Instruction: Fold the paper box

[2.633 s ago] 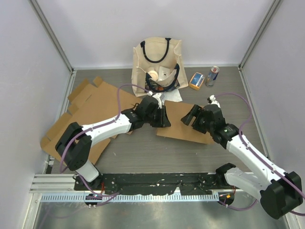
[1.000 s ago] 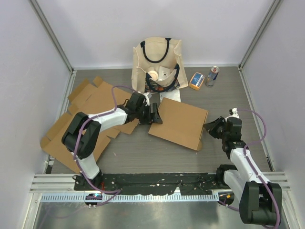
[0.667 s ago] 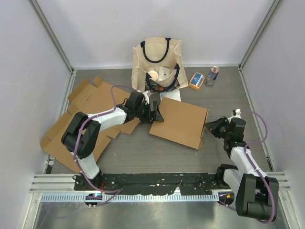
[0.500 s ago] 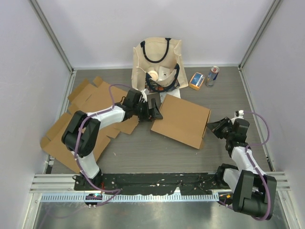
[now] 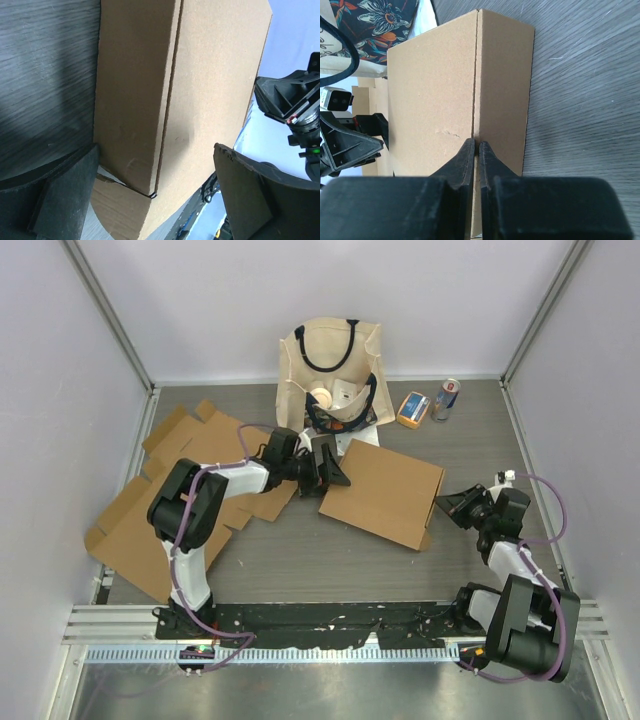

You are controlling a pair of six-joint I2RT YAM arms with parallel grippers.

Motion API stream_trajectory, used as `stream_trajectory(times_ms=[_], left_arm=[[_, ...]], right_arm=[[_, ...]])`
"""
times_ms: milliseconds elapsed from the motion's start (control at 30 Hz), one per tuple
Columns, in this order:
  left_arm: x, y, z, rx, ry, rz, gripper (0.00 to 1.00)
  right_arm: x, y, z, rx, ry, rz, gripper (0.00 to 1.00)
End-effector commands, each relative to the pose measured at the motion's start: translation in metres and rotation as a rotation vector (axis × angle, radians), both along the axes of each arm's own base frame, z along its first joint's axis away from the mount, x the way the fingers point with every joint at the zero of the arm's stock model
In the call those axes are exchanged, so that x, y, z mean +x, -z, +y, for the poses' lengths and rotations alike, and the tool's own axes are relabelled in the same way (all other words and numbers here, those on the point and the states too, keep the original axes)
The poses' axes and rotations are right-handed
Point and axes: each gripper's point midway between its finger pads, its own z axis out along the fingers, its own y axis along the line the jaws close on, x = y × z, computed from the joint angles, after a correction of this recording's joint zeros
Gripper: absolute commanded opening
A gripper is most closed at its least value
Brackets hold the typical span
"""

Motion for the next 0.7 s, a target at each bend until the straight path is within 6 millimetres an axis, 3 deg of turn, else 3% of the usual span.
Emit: stream_trajectory(times_ms=[0,100,200,367,667], left_arm=[[-0.001,-0.020,-0.014,-0.087,0.027,0.000,1.00],[0.007,-0.016,0.008,0.060,-0.044,-0.062,1.00],[0.006,-0.017,0.014,0.102,-0.038,-0.053,1.00],[0.008,-0.011,0.006,0.075,-0.020,0.003,1.00],[0.001,-0.019,-0.016,-0.088,0.036,0.072,1.00]], right_arm=[[-0.015,0.031,-0.006,-0.024,0.038,0.122,0.01],[-0.018,0.038,-0.011,-0.014,0.062,0.160,0.01],[-0.020,0.044,-0.016,0.025,0.079,0.184,0.01],[-0.022,0.048,-0.011,0.087,0.053,0.197,0.01],[-0.021,0.048,-0.012,0.085,0.058,0.193,0.01]])
